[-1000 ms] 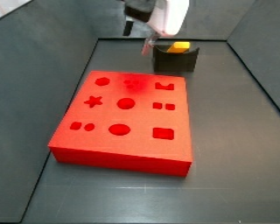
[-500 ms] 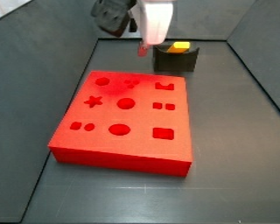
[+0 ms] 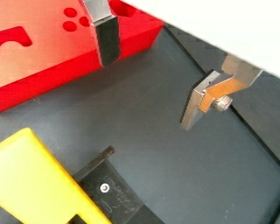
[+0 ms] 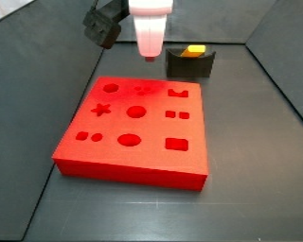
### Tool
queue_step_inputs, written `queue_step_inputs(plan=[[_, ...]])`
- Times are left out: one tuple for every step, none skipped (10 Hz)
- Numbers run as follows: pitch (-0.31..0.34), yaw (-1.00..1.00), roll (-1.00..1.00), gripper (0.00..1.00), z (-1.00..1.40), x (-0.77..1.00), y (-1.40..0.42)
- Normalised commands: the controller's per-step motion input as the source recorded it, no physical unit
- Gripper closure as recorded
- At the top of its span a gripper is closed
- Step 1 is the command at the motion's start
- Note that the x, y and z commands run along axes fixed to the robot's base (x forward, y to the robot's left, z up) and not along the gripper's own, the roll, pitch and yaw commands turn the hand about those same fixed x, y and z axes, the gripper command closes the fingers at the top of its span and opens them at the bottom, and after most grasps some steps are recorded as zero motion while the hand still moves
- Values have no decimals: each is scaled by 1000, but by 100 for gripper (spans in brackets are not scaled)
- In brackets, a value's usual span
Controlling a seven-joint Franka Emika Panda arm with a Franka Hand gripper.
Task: Pick up the square-circle object. Move up. Place the square-circle object on the fixture. Regrasp the square-circle object. Rotate the square-circle object. Move to above the board. Insert the square-circle object.
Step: Regrasp the square-circle object.
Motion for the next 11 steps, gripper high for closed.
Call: queue_step_inputs(plan=[[150, -221, 114, 0, -1, -16, 2], [185, -76, 61, 0, 3, 1000, 0], [187, -18, 55, 0, -1, 1000, -1], [210, 23, 58, 0, -26, 1000, -5], [203, 37, 62, 0, -21, 1000, -8], [189, 47, 58, 0, -17, 1000, -14], [175, 53, 55, 0, -17, 1000, -19], [163, 54, 50, 0, -18, 1000, -19], [151, 52, 47, 0, -16, 1000, -19], [148, 51, 51, 0, -15, 1000, -22], [141, 46, 54, 0, -15, 1000, -27]])
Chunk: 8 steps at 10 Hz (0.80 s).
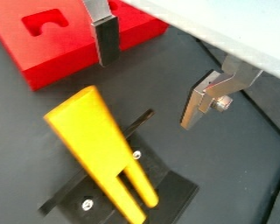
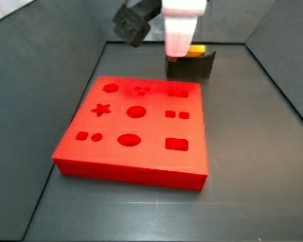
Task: Pick up the square-circle object. Move up. Place the square-circle object on the fixture. Regrasp the square-circle object. Rotate the square-circle object. Move to above the board. Insert the square-circle object.
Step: Regrasp the square-circle object.
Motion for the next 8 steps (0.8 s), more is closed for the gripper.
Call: queue_step_inputs(plan=[[140, 43, 57, 0, -17, 1000, -26], [136, 36, 62, 0, -17, 885, -25], [138, 33, 66, 0, -19, 831, -24], [141, 31, 75, 0, -14, 735, -23], [140, 29, 73, 0, -20, 690, -25], [138, 25, 75, 0, -19, 602, -19], [140, 25, 80, 0, -18, 537, -21], [141, 27, 80, 0, -25, 458, -22]])
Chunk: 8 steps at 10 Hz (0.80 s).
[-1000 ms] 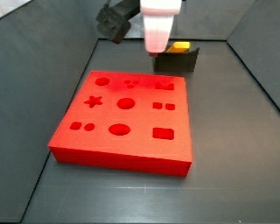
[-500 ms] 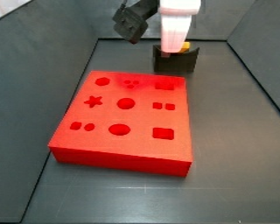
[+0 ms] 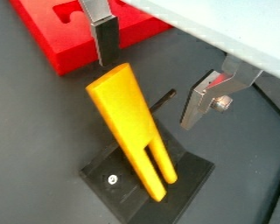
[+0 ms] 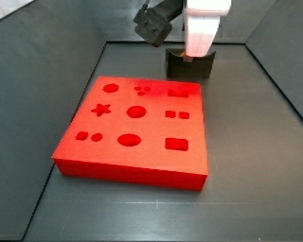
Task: Pick up the square-circle object. Move up. Place the square-circle object on the fixture. Regrasp the square-circle object. Rotate the square-circle object. Move to above the board. Insert the square-circle object.
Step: Regrasp the square-circle object, then rotate the square-circle object.
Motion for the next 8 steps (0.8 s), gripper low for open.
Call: queue_step_inputs(plan=[[138, 25, 81, 0, -21, 419, -20], [143, 28, 89, 0, -21, 341, -22], [148, 26, 95, 0, -21, 291, -21], [144, 26, 93, 0, -21, 226, -21], [140, 24, 90, 0, -24, 177, -20], [0, 0, 0, 100, 167, 0, 500], [0, 0, 0, 100, 752, -1000, 199], [3, 0, -9, 100, 743, -1000, 194]])
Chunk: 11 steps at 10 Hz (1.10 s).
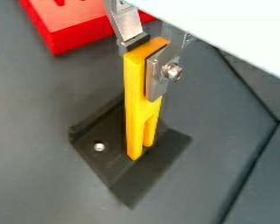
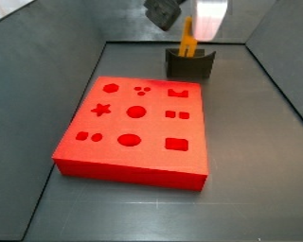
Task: Pick up the square-circle object. Move up. Place the square-circle object on the fixture. Regrasp the square-circle object. Rotate the square-circle object. Move to above the board. Insert the square-circle object.
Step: Rotate the square-circle object.
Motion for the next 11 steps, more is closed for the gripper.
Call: queue_step_inputs(plan=[[-1, -14, -46, 100, 728, -1000, 172], [-3, -24, -76, 100, 711, -1000, 157], [-4, -30, -104, 100, 690, -1000, 145], [-12, -31, -122, 100, 655, -1000, 135], [-20, -32, -121, 100, 617, -1000, 126], [-23, -33, -123, 100, 570, -1000, 116], [-24, -35, -122, 100, 494, -1000, 103], [-19, -38, -124, 100, 427, -1000, 96], [-17, -38, -128, 100, 360, -1000, 87], [-23, -41, -134, 100, 314, -1000, 80], [-26, -41, -150, 100, 243, -989, 64]])
